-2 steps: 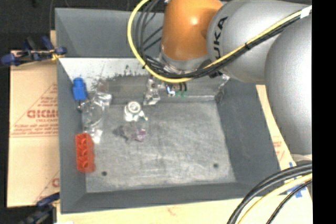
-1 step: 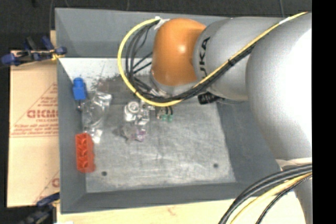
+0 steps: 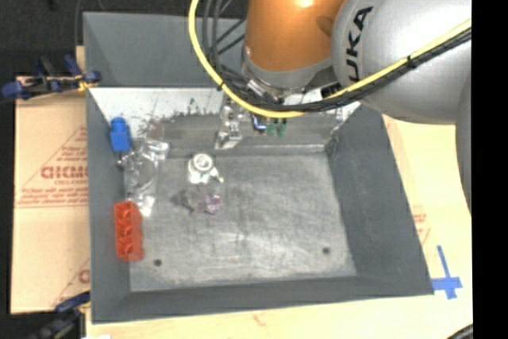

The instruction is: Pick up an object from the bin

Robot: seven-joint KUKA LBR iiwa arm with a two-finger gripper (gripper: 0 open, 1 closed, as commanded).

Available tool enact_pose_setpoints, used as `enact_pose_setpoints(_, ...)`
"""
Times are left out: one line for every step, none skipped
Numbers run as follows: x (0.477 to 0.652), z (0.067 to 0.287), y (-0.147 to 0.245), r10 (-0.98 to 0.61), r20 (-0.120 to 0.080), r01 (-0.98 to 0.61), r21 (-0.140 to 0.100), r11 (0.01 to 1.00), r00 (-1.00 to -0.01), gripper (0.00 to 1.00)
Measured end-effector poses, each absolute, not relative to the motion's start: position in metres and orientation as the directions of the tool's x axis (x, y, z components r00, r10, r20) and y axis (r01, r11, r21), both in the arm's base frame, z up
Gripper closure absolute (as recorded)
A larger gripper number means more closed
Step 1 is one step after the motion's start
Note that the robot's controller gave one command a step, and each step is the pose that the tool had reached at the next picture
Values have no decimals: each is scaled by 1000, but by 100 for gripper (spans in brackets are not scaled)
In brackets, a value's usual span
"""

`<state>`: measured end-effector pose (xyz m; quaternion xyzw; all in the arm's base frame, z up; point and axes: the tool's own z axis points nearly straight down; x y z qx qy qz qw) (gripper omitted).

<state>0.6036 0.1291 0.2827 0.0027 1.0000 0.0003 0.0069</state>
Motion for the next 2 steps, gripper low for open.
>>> enact_pose_setpoints(602,277,128,5,-5,5,-2,1000,-1000,0)
enact_pose_setpoints(595,138,125,20,3,20,-4,1000,-1000,0)
